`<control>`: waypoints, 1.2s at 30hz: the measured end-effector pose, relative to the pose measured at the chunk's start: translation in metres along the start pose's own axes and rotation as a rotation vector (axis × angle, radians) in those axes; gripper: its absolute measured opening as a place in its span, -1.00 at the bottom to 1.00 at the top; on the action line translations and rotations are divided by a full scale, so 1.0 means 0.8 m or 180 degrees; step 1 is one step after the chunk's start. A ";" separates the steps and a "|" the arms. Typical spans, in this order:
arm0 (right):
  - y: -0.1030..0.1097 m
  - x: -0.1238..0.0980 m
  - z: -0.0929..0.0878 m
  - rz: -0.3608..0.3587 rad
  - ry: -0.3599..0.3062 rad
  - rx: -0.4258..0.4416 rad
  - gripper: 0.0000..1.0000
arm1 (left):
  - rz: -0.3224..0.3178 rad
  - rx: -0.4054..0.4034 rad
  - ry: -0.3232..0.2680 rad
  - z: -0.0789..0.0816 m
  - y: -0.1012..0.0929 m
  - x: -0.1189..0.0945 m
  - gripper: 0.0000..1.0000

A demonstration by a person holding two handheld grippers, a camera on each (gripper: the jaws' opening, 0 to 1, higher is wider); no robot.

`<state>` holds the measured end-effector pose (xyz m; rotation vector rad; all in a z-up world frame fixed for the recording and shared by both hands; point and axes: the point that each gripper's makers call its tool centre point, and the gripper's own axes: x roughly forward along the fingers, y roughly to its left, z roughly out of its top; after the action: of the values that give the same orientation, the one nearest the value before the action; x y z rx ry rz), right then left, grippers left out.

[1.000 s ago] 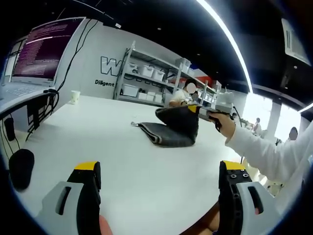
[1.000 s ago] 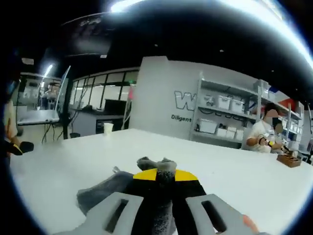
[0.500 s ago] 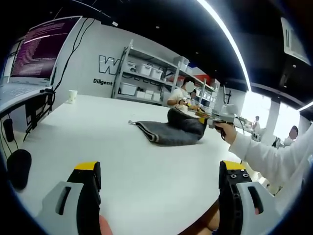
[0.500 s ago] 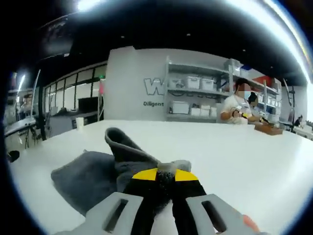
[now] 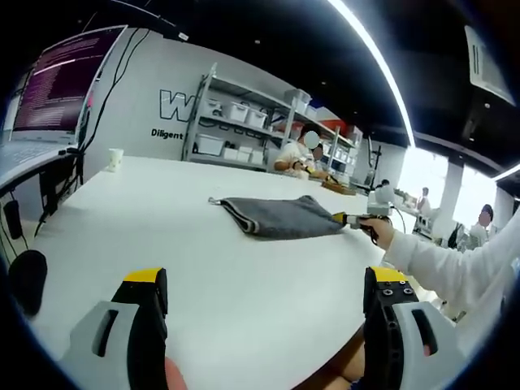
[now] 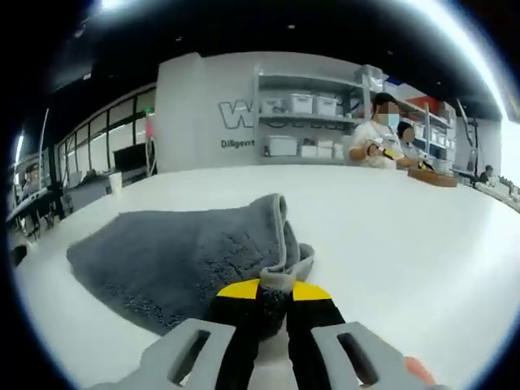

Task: Open the folded towel by lifting each exposed corner and separating the folded layers until the towel lies flat within the target outline without major curled edges

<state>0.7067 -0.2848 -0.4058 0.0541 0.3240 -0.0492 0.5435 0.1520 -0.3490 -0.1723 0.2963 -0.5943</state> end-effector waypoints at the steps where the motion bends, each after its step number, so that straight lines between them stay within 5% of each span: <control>1: 0.000 0.000 0.001 0.0042 -0.0016 0.0049 -0.85 | -0.0001 0.0003 0.0001 0.000 -0.001 0.000 0.99; 9: -0.013 -0.012 0.002 0.0150 0.0005 0.0133 -0.49 | 0.0001 0.0047 0.0023 0.001 -0.006 0.002 0.99; 14: -0.023 -0.039 0.005 0.0143 0.0071 -0.0308 -0.19 | -0.0024 0.0079 0.0057 -0.001 -0.014 0.007 0.99; 18: -0.025 -0.061 0.002 0.0143 0.0149 -0.0399 -0.01 | -0.0024 0.0101 0.0094 -0.004 -0.016 0.012 0.99; 22: -0.018 -0.099 0.003 0.0297 0.0210 -0.0487 0.29 | -0.0012 0.0145 0.0162 -0.009 -0.023 0.017 0.99; 36: 0.028 -0.179 0.009 0.0834 0.0036 -0.0481 0.74 | -0.0142 0.0222 0.0227 -0.010 -0.062 0.043 0.99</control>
<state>0.5747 -0.2573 -0.3523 -0.0531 0.3288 0.2352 0.5418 0.0914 -0.3522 -0.0910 0.3410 -0.6550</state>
